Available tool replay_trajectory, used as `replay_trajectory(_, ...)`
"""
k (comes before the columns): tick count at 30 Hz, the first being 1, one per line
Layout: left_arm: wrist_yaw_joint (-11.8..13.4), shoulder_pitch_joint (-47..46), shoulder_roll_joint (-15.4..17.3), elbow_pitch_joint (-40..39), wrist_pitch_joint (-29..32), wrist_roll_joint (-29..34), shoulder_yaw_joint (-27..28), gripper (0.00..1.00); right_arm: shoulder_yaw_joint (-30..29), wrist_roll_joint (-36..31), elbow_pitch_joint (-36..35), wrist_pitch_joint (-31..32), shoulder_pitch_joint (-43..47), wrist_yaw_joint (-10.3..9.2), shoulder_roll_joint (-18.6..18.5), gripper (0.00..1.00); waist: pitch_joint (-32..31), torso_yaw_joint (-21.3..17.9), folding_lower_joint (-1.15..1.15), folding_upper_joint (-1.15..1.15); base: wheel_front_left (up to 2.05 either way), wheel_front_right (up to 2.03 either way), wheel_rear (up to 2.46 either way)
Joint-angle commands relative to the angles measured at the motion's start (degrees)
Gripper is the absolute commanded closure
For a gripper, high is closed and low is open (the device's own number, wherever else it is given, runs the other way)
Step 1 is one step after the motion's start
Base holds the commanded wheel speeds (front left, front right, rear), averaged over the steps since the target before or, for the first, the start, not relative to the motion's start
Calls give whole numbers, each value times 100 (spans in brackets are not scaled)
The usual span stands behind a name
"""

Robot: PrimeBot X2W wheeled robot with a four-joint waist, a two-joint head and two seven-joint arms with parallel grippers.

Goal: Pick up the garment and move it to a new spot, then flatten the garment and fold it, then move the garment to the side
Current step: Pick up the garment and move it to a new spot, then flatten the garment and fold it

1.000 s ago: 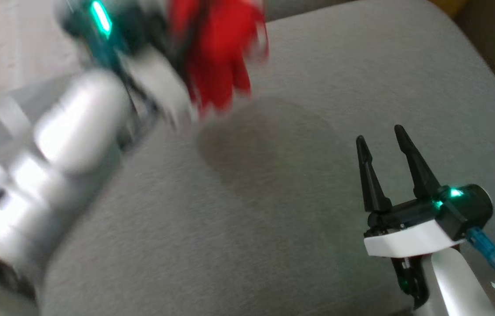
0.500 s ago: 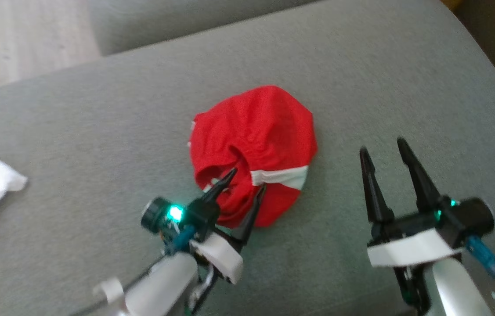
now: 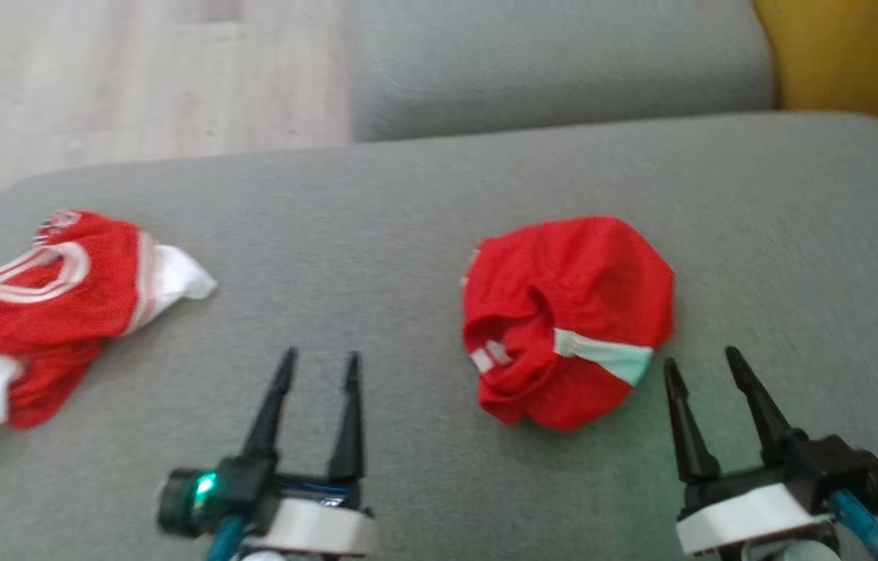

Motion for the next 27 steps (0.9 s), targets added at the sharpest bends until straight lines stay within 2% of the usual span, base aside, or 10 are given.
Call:
replay_trajectory(1, 27, 21, -23, -342, -65, 104, 401, 0, 59, -8, -171, -14, -78, 37, -22, 0, -319, 388, 1, 0, 0, 0, 0)
replay_trajectory(9, -104, 943, -90, -886, -65, 658, 1184, 0, -131, 170, -243, -14, 266, 37, -22, 0, -504, 642, 1, 0, 0, 0, 0)
replay_trajectory(15, -281, 1095, -190, -898, -65, 984, 1329, 0, -86, 187, -215, -14, 348, 37, -21, 0, -529, 690, 1, 0, 0, 0, 0)
replay_trajectory(27, -496, 1169, -329, -807, -65, 1197, 1498, 0, 21, 209, -117, -14, 341, 37, -21, 0, -634, 645, 1, 0, 0, 0, 0)
